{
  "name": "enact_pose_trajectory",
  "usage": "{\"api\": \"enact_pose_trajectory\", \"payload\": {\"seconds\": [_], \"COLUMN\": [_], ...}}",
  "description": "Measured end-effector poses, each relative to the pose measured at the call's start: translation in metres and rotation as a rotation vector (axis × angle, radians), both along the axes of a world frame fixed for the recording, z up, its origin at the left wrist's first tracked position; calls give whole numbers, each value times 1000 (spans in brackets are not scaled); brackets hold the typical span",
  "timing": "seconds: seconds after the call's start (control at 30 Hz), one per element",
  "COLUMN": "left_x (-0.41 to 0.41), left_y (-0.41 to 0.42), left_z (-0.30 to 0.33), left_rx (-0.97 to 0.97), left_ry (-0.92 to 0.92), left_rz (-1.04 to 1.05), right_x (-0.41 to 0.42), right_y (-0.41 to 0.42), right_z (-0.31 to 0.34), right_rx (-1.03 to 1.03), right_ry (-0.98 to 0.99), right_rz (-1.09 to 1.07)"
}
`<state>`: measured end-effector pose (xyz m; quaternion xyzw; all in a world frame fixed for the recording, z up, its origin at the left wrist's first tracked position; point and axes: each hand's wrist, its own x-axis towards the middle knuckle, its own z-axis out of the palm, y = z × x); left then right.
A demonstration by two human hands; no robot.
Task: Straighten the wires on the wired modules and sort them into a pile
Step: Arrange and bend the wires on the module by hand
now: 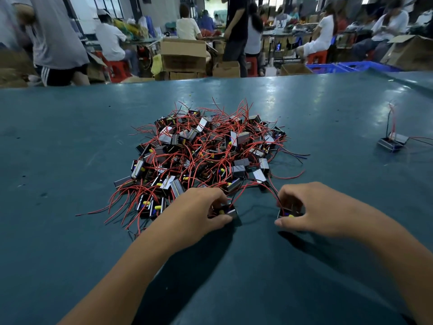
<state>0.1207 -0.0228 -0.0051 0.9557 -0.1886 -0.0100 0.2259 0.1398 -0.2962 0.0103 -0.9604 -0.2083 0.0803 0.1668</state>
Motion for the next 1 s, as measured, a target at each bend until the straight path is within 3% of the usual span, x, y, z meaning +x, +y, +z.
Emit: {"api": "enact_pose_trajectory", "payload": {"seconds": [0.07,0.13,0.2,0.3,0.4,0.6,0.7,0.83,1.0], "left_x": [0,0,0,-1,-5,-7,-9,-5,-2], "left_y": [0,1,-1,-8,-14,-20,-23,-21,-25], "left_z": [-1,-1,0,-2,-3,-7,-8,-14,-23], "left_rx": [-38,-143,-340,-679,-786,-710,-767,-480,-446], "left_ry": [-4,19,107,318,399,382,434,222,127], "left_rz": [11,27,59,94,78,111,144,197,219], "right_x": [-1,-1,-1,-6,-9,-14,-18,-21,-24], "right_y": [0,1,5,17,27,38,45,51,56], "right_z": [3,3,2,-3,-10,-20,-21,-23,-27], "right_rx": [-42,39,303,690,818,467,507,321,180], "right_ry": [14,-18,-17,147,180,-207,-242,-324,-318], "right_rz": [-6,-48,-134,-212,-212,-207,-169,-101,-149]}}
